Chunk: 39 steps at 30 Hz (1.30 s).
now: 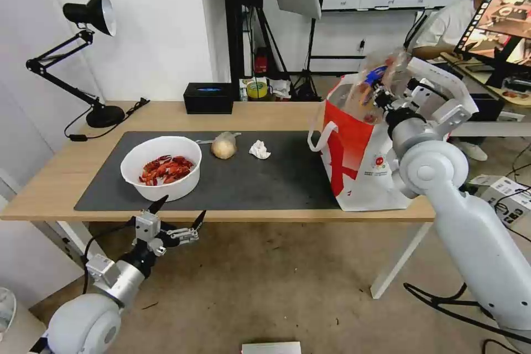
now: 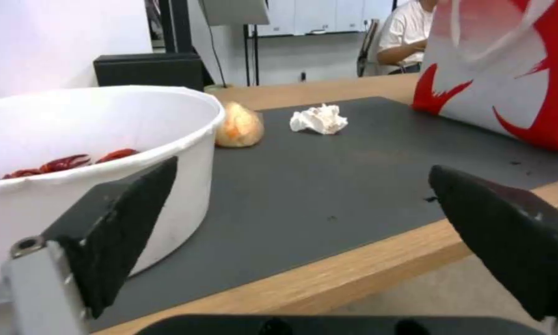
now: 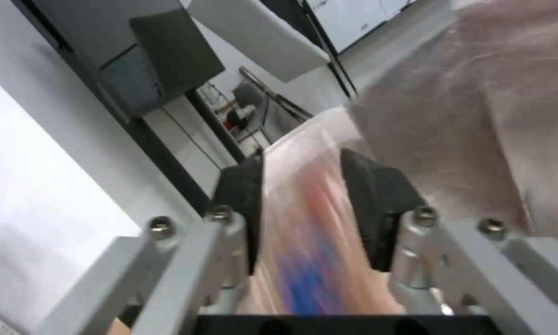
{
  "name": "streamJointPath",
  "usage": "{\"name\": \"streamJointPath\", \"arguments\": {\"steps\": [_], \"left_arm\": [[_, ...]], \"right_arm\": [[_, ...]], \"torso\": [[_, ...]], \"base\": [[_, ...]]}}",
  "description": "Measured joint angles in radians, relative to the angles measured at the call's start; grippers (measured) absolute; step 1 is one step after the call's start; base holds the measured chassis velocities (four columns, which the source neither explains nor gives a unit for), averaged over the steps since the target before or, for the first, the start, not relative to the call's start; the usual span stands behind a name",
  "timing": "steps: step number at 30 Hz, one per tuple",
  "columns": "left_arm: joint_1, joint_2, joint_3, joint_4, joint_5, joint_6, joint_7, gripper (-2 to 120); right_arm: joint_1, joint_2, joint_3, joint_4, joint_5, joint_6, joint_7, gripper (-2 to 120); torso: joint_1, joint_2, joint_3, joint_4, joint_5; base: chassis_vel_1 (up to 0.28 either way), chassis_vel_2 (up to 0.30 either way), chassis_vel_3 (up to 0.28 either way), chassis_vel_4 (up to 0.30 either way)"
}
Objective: Pick up the trash from the table and place it into the takeout bag.
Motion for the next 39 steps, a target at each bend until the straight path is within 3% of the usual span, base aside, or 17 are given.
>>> {"name": "streamJointPath", "arguments": {"steps": [6, 9, 12, 17, 21, 26, 34, 39], "left_arm": [[-0.006, -0.002, 0.006, 0.007, 0.0, 0.001, 0.0, 100], [-0.008, -0.001, 0.006, 0.008, 0.0, 0.001, 0.0, 100], [-0.019, 0.004, 0.01, 0.011, -0.005, 0.004, 0.0, 100], [-0.021, 0.004, 0.01, 0.016, -0.008, 0.005, 0.0, 100], [-0.021, 0.001, 0.006, 0.02, -0.009, 0.004, 0.0, 100], [-0.015, -0.004, -0.014, 0.022, -0.002, 0.002, -0.021, 100], [-0.005, -0.005, -0.034, 0.028, 0.003, -0.001, -0.031, 100], [-0.007, -0.013, -0.035, 0.039, 0.034, -0.001, -0.098, 100]], "right_arm": [[-0.003, -0.002, 0.002, 0.002, 0.014, -0.002, -0.004, 63], [-0.003, -0.003, 0.002, 0.004, 0.015, -0.002, -0.007, 64], [0.001, -0.013, -0.002, 0.016, 0.02, -0.009, -0.051, 82], [0.007, -0.022, -0.015, 0.032, -0.001, -0.021, -0.104, 97], [0.006, -0.035, -0.036, 0.05, -0.081, -0.023, -0.19, 100], [-0.013, -0.077, -0.094, 0.098, -0.311, 0.015, -0.428, 100], [-0.107, -0.107, -0.121, 0.14, -0.503, 0.052, -0.548, 100], [-0.229, -0.089, -0.122, 0.138, -0.643, 0.142, -0.562, 100]], "torso": [[0.0, 0.0, 0.0, 0.0, 0.0], [0.0, 0.0, 0.0, 0.0, 0.0001], [0.0, 0.0, 0.0, -0.0001, 0.0], [0.0, 0.0, 0.0, 0.0, 0.0], [0.0, 0.0, 0.0, 0.0, 0.0], [0.0, 0.0, 0.0, 0.0001, -0.0001], [0.0, 0.0, 0.0, -0.0001, 0.0001], [0.0, 0.0, 0.0, -0.0001, 0.0]], "base": [[0.0, 0.0, 0.0, 0.0], [0.0, 0.0, 0.0, 0.0], [0.0, 0.0, 0.0, 0.0], [0.0, 0.0, 0.0, 0.0], [0.0, 0.0, 0.0, 0.0], [0.0, 0.0, 0.0, 0.0], [0.0, 0.0, 0.0, 0.0], [0.0, 0.0, 0.0, 0.0]]}}
